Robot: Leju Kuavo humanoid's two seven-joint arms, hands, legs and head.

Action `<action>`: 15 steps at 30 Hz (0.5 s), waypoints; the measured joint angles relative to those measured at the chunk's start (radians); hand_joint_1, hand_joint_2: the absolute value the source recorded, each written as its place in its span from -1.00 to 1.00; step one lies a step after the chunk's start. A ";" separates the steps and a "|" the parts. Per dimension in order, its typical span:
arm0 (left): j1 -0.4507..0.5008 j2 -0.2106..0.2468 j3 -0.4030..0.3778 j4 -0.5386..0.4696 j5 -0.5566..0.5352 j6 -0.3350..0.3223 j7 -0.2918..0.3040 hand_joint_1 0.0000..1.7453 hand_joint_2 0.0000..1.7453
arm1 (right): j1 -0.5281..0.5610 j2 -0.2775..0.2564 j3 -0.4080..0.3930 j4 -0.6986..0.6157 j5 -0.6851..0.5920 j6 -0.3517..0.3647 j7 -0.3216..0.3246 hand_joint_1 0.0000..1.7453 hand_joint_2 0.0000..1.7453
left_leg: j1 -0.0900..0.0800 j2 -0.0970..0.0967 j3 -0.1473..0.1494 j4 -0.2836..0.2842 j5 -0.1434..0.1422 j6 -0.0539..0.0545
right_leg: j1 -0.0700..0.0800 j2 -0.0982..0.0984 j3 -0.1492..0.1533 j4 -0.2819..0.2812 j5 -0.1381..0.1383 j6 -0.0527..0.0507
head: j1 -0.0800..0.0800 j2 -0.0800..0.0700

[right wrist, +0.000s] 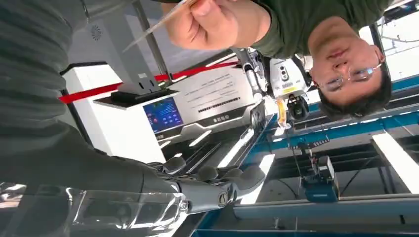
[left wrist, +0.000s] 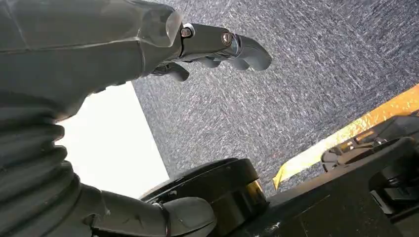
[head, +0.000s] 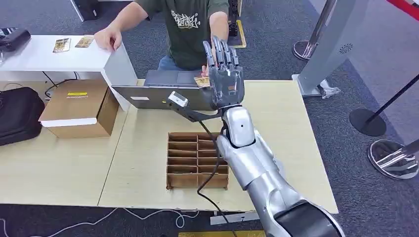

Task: Pass the card to the sensor for recognition and then transmit it.

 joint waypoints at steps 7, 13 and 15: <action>0.000 0.001 0.000 0.000 0.005 0.000 0.002 -1.00 1.00 | 0.002 0.000 0.000 0.000 0.000 0.010 -0.001 0.94 1.00 | 0.000 0.000 0.000 0.000 0.000 0.000 | 0.000 0.000 0.000 0.000 0.000 0.000 | 0.000 0.000; 0.000 0.001 0.000 0.000 0.007 -0.001 0.003 -1.00 1.00 | 0.002 0.000 0.000 0.000 -0.001 0.016 0.000 0.96 1.00 | 0.000 0.000 0.000 0.000 0.000 0.000 | 0.000 0.000 0.000 0.000 0.000 0.000 | 0.000 0.000; 0.000 0.001 0.000 0.000 0.009 -0.001 0.003 -1.00 1.00 | 0.002 0.000 -0.001 0.000 -0.002 0.016 0.000 1.00 1.00 | 0.000 0.000 0.000 0.000 0.000 0.000 | 0.000 0.000 0.000 0.000 0.000 0.000 | 0.000 0.000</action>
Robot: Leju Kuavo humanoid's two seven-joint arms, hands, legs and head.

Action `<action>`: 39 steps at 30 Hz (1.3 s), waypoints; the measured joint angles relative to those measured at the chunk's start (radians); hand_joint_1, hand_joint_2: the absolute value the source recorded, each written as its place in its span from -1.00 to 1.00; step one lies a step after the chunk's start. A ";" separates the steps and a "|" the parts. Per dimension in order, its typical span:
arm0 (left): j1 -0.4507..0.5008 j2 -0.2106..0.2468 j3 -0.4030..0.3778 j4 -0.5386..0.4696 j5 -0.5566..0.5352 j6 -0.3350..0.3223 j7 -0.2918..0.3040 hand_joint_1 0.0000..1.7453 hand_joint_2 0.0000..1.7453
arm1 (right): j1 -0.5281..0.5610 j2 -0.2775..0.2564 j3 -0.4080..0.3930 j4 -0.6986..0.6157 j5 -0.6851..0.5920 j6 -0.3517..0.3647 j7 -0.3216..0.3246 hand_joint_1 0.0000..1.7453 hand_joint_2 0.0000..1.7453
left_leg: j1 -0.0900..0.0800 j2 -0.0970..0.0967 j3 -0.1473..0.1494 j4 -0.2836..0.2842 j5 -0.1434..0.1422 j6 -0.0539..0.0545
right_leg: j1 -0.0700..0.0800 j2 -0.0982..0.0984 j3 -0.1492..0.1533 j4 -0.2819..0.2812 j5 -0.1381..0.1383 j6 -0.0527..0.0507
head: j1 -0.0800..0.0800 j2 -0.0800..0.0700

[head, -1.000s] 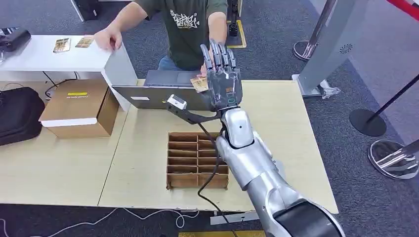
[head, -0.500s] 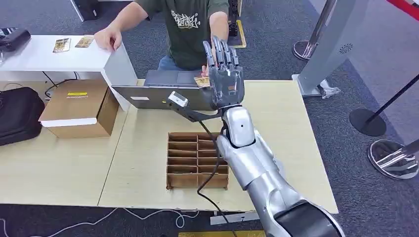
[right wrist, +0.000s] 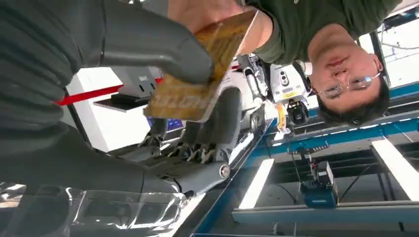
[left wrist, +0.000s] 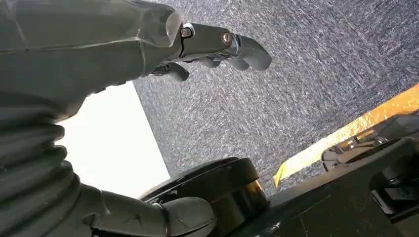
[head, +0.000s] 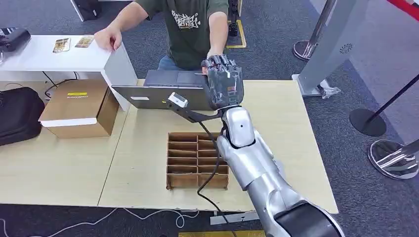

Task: Pass the card to the sensor for recognition and then transmit it.

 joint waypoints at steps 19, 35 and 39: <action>0.001 0.001 -0.002 0.000 0.015 0.012 0.000 -1.00 1.00 | 0.000 -0.012 -0.014 0.000 -0.006 -0.007 0.002 1.00 1.00 | 0.000 0.000 0.000 0.000 0.000 0.000 | 0.000 0.000 0.000 0.000 0.000 0.000 | 0.000 0.000; 0.001 0.001 -0.007 0.000 0.019 0.013 0.003 -1.00 1.00 | 0.000 -0.015 -0.029 0.000 -0.016 -0.005 0.010 1.00 1.00 | 0.000 0.000 0.000 0.000 0.000 0.000 | 0.000 0.000 0.000 0.000 0.000 0.000 | 0.000 0.000; 0.001 0.001 -0.007 0.000 0.027 0.015 0.010 -1.00 1.00 | 0.000 -0.015 -0.036 0.000 -0.056 0.008 0.010 1.00 1.00 | 0.000 0.000 0.000 0.000 0.000 0.000 | 0.000 0.000 0.000 0.000 0.000 0.000 | 0.000 0.000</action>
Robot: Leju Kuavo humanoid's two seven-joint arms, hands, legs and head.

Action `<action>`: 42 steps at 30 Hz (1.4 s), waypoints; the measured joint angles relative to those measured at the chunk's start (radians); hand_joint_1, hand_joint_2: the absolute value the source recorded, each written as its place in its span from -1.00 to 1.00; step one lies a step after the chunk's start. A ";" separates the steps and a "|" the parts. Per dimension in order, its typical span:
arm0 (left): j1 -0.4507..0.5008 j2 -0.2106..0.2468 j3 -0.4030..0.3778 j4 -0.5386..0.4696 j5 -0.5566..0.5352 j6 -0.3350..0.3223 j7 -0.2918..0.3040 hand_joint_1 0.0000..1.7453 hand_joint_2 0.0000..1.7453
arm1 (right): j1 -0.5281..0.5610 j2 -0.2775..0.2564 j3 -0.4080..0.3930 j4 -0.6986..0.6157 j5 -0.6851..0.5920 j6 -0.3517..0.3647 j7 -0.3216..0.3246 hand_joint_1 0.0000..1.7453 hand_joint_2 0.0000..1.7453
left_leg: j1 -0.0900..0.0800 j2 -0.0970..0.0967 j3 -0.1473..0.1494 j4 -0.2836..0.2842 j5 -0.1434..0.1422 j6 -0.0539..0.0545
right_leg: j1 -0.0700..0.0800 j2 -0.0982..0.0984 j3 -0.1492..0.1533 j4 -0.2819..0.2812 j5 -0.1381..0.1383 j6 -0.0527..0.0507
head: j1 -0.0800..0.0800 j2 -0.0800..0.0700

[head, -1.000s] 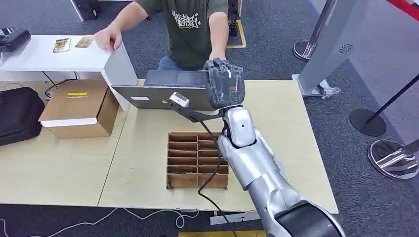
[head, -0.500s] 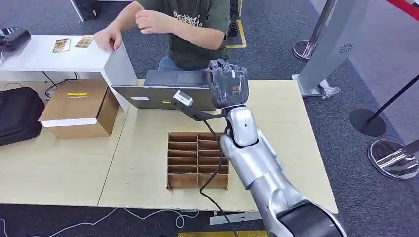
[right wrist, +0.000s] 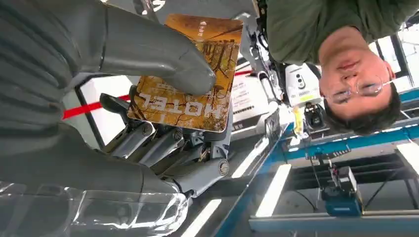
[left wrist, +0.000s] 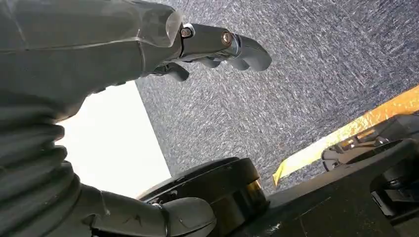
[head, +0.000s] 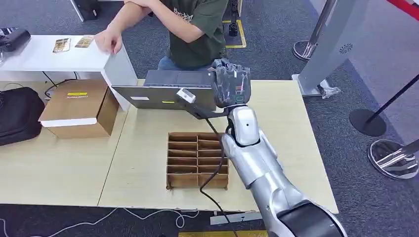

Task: Pass the card to the sensor for recognition and then transmit it.

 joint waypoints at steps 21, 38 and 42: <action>-0.010 0.002 0.000 0.000 0.039 0.002 0.054 -1.00 1.00 | 0.023 0.020 -0.207 -0.129 -0.867 0.341 -0.108 1.00 1.00 | 0.000 0.000 0.000 0.000 0.000 0.000 | 0.000 0.000 0.000 0.000 0.000 0.000 | 0.000 0.000; -0.008 0.001 -0.016 0.000 0.043 0.013 0.054 -1.00 1.00 | 0.086 0.011 -0.175 -0.243 -0.812 0.226 -0.035 1.00 1.00 | 0.000 0.000 0.000 0.000 0.000 0.000 | 0.000 0.000 0.000 0.000 0.000 0.000 | 0.000 0.000; -0.008 0.001 -0.019 0.000 0.043 0.014 0.056 -1.00 1.00 | 0.127 0.003 -0.175 -0.298 -0.805 0.217 -0.022 1.00 1.00 | 0.000 0.000 0.000 0.000 0.000 0.000 | 0.000 0.000 0.000 0.000 0.000 0.000 | 0.000 0.000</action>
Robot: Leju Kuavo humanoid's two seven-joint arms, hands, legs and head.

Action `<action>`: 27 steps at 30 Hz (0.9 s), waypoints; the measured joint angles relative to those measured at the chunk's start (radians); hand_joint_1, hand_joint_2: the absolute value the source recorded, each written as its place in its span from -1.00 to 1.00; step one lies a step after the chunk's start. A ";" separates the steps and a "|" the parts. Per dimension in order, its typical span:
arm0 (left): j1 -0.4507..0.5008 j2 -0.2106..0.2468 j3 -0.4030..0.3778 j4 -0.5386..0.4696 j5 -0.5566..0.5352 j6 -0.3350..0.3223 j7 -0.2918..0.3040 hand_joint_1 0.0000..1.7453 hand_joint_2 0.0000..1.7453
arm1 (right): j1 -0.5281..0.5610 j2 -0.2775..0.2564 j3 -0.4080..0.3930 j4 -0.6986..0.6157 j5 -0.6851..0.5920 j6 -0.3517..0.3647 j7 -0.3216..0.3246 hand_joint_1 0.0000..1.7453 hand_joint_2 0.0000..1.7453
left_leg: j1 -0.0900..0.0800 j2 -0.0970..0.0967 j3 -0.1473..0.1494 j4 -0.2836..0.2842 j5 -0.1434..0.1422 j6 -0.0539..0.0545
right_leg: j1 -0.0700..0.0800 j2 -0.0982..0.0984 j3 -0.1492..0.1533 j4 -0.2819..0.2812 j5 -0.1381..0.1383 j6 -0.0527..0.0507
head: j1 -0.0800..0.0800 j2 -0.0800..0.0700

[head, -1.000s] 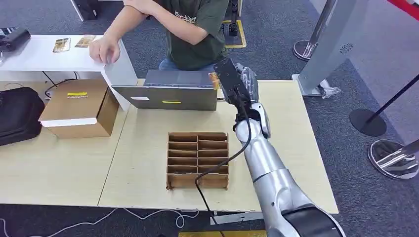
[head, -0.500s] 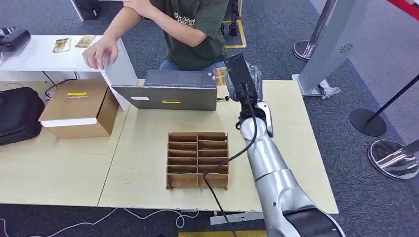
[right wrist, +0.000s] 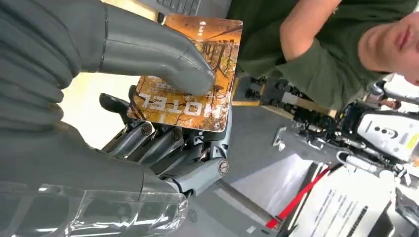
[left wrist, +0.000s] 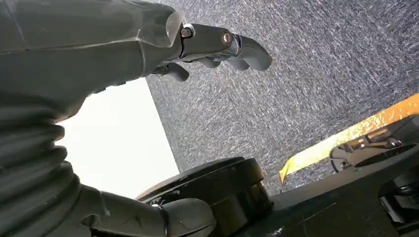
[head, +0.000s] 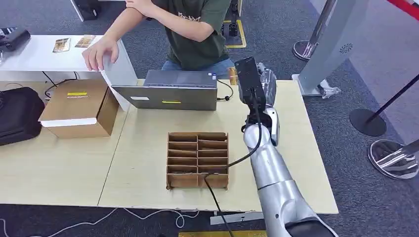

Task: Pass the card to the sensor for recognition and then transmit it.

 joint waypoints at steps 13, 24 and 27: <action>0.000 0.000 -0.007 0.000 -0.003 0.007 0.003 -1.00 1.00 | 0.125 -0.027 -0.016 -0.151 -0.001 0.002 0.022 1.00 1.00 | 0.000 0.000 0.000 0.000 0.000 0.000 | 0.000 0.000 0.000 0.000 0.000 0.000 | 0.000 0.000; 0.002 0.000 -0.007 0.000 0.000 0.017 0.003 -1.00 1.00 | 0.184 -0.047 -0.040 -0.203 -0.006 0.005 0.032 1.00 1.00 | 0.000 0.000 0.000 0.000 0.000 0.000 | 0.000 0.000 0.000 0.000 0.000 0.000 | 0.000 0.000; 0.003 0.000 -0.007 0.000 0.005 0.021 0.003 -1.00 1.00 | 0.193 -0.049 -0.047 -0.203 -0.006 0.005 0.036 1.00 1.00 | 0.000 0.000 0.000 0.000 0.000 0.000 | 0.000 0.000 0.000 0.000 0.000 0.000 | 0.000 0.000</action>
